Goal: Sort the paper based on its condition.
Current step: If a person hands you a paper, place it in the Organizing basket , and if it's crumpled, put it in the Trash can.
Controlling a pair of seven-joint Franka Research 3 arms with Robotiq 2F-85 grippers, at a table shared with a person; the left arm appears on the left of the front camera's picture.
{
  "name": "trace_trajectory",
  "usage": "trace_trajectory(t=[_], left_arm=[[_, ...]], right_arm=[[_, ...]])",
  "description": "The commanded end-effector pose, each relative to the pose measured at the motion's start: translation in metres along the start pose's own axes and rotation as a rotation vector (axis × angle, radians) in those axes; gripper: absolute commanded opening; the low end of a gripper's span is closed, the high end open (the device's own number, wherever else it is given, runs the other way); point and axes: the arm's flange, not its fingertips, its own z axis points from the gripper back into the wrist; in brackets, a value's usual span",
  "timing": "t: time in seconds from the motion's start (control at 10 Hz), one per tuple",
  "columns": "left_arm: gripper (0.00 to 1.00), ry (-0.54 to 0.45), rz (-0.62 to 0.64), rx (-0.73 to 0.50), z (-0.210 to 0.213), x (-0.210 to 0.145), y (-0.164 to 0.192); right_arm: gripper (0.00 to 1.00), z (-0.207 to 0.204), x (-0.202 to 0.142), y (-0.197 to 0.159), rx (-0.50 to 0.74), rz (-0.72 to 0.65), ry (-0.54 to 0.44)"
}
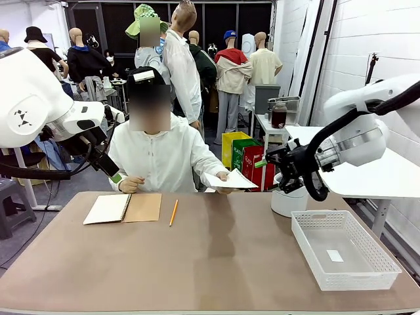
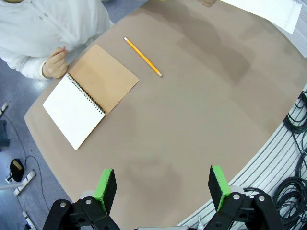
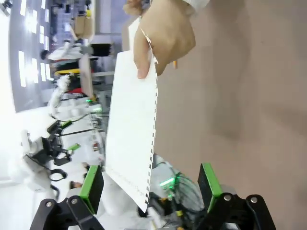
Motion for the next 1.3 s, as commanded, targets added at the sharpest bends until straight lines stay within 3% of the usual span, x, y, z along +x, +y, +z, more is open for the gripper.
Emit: trace_trajectory(t=[0.0, 0.2, 0.8, 0.9, 1.0, 1.2], left_arm=[[1.0, -0.006, -0.006, -0.018, 0.001, 0.0, 0.0], [1.0, -0.006, -0.006, -0.018, 0.001, 0.0, 0.0], [1.0, -0.006, -0.006, -0.018, 0.001, 0.0, 0.0], [1.0, -0.006, -0.006, -0.018, 0.001, 0.0, 0.0], [1.0, -0.006, -0.006, -0.018, 0.001, 0.0, 0.0], [1.0, -0.006, -0.006, -0.018, 0.001, 0.0, 0.0]], right_arm=[[1.0, -0.012, 0.023, -0.006, 0.134, -0.136, 0.037], [1.0, -0.028, 0.04, -0.02, 0.214, -0.214, 0.089], [1.0, -0.054, 0.041, -0.034, 0.232, -0.294, 0.201], [0.87, -0.054, 0.041, -0.034, 0.216, -0.307, 0.215], [0.67, -0.055, 0.041, -0.035, 0.235, -0.299, 0.22], [0.67, -0.056, 0.042, -0.038, 0.201, -0.314, 0.233]])
